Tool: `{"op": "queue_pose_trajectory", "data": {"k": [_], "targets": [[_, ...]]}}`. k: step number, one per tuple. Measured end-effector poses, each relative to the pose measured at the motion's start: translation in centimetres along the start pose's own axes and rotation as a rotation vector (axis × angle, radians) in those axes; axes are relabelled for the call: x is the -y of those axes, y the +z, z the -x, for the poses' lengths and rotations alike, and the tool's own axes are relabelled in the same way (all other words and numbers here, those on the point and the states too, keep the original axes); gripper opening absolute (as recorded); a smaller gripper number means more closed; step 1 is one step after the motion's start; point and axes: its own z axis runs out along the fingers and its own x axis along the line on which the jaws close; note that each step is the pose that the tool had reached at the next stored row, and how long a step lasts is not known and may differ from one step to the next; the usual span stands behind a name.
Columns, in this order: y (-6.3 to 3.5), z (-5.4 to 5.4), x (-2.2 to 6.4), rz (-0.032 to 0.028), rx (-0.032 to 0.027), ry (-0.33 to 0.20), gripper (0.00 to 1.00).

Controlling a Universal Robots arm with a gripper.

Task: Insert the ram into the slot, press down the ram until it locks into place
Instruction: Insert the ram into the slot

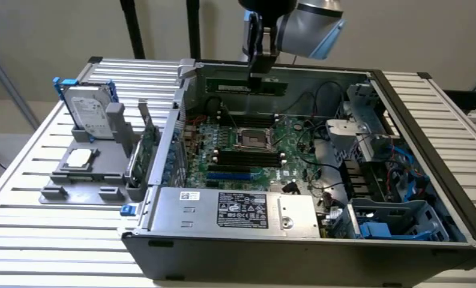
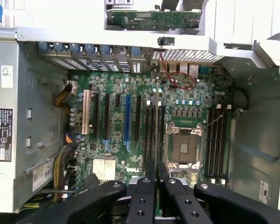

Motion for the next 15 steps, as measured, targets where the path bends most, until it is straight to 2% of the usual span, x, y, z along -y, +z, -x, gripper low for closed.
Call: {"op": "queue_pose_trajectory", "data": {"k": [4, 8, 15], "targets": [[0.73, 0.9, 0.14, -0.0001, 0.0001, 0.0, 0.13], [1.46, 1.7, 0.65, 0.0, 0.0, 0.0, 0.13], [2.69, 2.0, 1.8, 0.0, -0.0001, 0.0, 0.13]]}}
